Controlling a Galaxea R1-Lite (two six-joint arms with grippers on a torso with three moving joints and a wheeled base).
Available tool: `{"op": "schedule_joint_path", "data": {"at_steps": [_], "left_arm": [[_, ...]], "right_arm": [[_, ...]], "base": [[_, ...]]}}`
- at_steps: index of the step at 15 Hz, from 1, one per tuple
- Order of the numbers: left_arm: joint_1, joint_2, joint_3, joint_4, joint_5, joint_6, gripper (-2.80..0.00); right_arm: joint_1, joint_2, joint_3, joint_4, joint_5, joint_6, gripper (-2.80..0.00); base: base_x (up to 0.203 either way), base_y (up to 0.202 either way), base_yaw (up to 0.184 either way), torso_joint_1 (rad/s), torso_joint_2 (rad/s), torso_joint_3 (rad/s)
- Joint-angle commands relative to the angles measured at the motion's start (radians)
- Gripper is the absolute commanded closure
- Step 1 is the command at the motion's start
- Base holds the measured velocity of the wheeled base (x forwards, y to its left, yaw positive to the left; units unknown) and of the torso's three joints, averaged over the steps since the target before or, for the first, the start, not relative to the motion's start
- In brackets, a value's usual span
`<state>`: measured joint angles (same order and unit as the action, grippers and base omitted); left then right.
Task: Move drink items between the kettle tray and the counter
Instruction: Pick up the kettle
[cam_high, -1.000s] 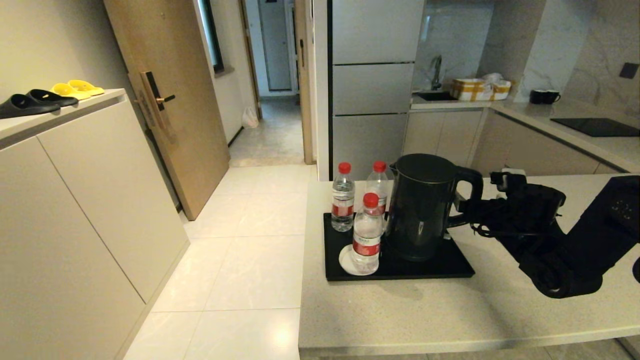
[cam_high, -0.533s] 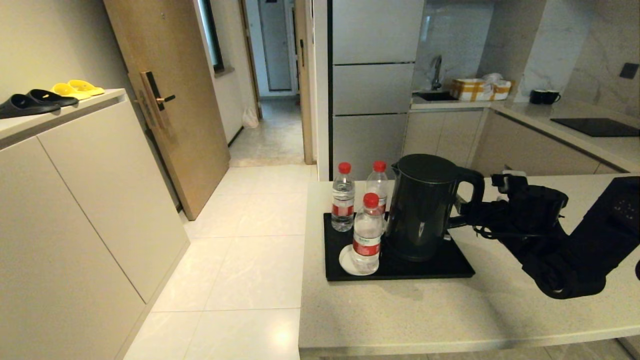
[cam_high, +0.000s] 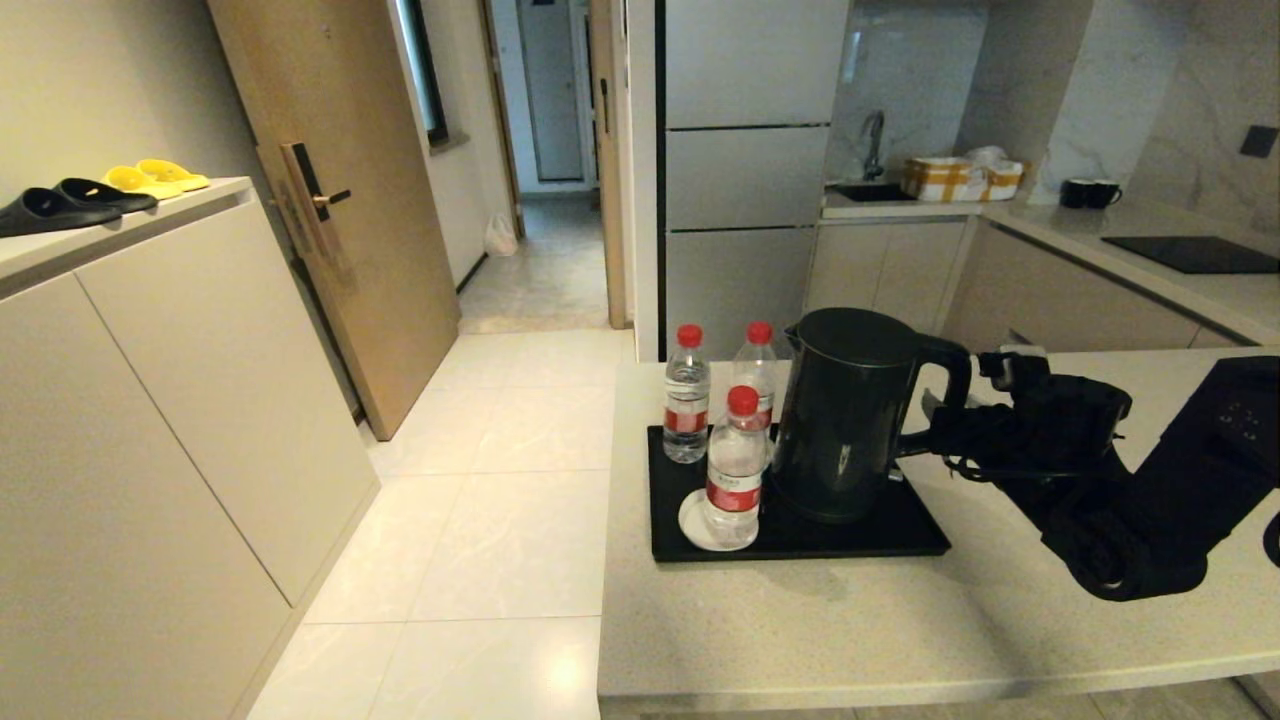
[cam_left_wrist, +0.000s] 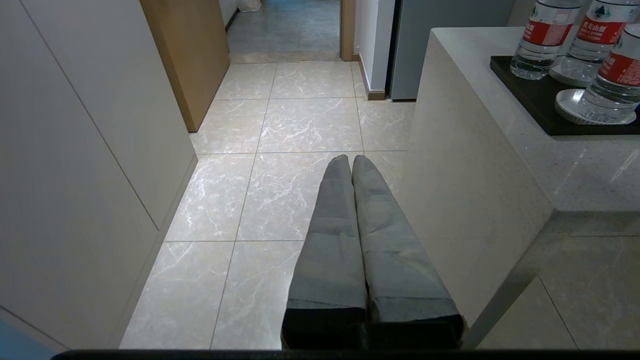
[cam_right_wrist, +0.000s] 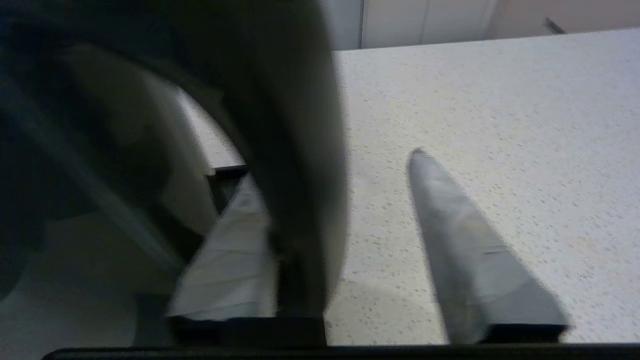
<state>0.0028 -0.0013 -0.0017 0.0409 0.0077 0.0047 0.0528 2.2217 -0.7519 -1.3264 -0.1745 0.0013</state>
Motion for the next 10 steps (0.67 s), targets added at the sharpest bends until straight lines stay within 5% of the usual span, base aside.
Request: {"op": "schedule_joint_path", "data": {"at_steps": [1,10], "left_arm": [[0.000,0.001,0.000,0.001,0.000,0.000,0.00],[0.000,0.001,0.000,0.001,0.000,0.000,0.00]], "right_arm": [[-0.001,0.003,0.000,-0.007,-0.002,0.000,0.00],[-0.017,-0.054,-0.016,0.014,-0.013,-0.001,0.00]], "base": [[0.000,0.000,0.000,0.000,0.00,0.000],[0.000,0.000,0.000,0.000,0.00,0.000]]}}
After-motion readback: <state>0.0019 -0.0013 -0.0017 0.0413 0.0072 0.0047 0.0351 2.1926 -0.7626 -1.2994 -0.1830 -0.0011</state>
